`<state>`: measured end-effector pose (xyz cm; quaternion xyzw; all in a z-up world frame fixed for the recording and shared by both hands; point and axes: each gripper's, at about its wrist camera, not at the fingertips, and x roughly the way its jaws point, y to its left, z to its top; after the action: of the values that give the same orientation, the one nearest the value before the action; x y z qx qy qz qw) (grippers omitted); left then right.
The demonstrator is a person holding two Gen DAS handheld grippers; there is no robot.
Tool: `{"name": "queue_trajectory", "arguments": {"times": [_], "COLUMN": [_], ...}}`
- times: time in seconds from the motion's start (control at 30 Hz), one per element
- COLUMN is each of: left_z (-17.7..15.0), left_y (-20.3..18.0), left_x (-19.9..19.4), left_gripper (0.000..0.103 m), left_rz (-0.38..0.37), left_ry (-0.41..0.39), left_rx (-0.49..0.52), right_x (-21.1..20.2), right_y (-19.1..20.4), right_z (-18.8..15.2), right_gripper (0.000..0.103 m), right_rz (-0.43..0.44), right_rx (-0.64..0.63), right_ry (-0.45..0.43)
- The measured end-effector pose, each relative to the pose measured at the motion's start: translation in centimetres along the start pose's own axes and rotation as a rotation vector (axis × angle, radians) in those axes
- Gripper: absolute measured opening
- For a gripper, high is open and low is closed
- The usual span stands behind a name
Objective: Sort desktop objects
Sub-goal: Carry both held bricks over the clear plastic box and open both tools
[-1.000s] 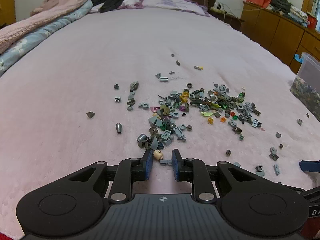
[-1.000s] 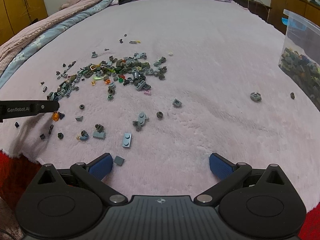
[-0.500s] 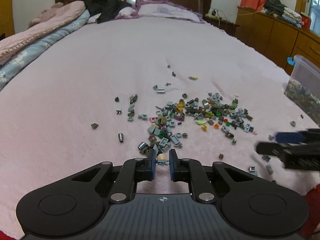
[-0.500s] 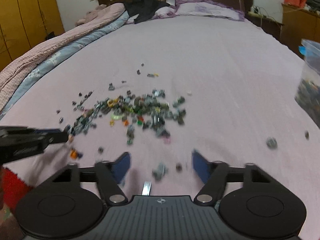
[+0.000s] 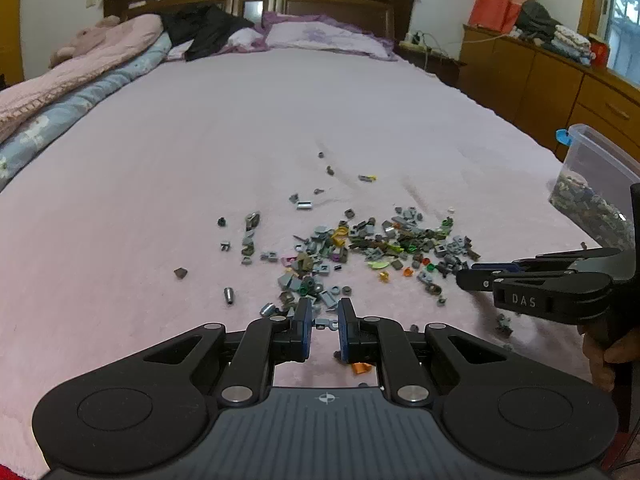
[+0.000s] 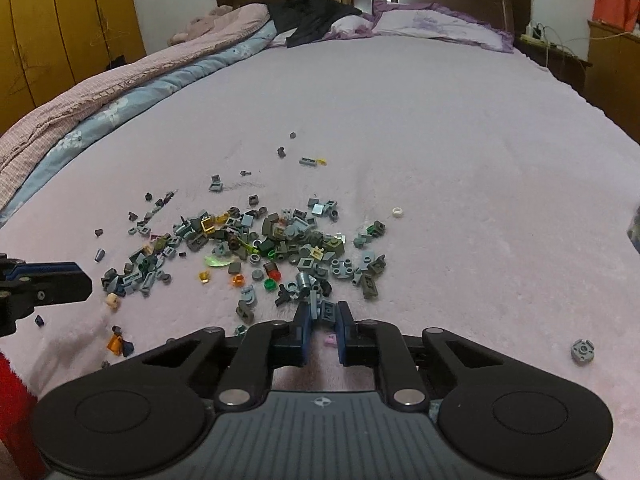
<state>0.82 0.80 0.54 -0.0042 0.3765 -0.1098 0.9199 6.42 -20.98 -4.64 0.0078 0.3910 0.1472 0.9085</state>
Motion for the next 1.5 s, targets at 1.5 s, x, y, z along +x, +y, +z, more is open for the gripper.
{"name": "queue_trajectory", "arguments": {"times": [1.5], "left_z": [13.2], "left_y": [-28.2], "left_x": [1.3], "left_gripper": [0.015], "left_rz": [-0.452], "left_ry": [-0.242], "left_rx": [0.531], "right_x": [-22.4], "right_y": [-16.2], "right_z": [-0.8], "right_gripper": [0.008], "right_rz": [-0.270], "right_rx": [0.354], "right_ry": [-0.387]}}
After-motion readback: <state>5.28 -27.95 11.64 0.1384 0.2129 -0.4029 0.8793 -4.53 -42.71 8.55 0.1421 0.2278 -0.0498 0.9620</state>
